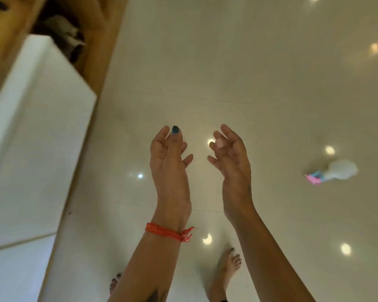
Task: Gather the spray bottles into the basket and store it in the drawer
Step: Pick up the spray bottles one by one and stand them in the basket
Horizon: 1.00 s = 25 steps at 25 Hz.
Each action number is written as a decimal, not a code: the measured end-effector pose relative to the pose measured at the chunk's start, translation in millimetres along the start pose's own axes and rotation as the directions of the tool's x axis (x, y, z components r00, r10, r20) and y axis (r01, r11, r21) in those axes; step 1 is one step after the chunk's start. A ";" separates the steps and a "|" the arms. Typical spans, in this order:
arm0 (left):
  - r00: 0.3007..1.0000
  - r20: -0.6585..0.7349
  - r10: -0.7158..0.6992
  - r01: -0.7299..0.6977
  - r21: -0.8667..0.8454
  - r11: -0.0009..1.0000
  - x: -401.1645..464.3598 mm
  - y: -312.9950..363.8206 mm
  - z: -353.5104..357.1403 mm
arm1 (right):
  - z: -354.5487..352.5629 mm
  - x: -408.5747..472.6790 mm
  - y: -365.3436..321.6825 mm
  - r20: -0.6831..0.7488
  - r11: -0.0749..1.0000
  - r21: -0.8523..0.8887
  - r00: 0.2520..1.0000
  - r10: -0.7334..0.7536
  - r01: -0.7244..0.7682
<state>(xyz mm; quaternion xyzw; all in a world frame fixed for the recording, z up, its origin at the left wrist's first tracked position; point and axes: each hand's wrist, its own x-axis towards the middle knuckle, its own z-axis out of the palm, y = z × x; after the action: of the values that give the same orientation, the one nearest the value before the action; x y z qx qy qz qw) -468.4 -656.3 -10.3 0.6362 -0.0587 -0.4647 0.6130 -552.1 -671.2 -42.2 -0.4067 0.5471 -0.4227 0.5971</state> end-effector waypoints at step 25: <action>0.603 0.062 -0.795 0.629 0.576 0.522 -35.7 -373.3 468.9 | -544.8 199.0 59.5 -0.761 0.974 0.095 0.616 0.203 -0.204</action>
<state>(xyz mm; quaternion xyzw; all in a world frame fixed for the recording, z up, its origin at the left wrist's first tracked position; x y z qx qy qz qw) -984.3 -883.2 -217.2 0.6531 -0.0044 -0.7404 0.1590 -1083.1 -854.3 -198.7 -0.1251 0.7909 -0.4841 0.3528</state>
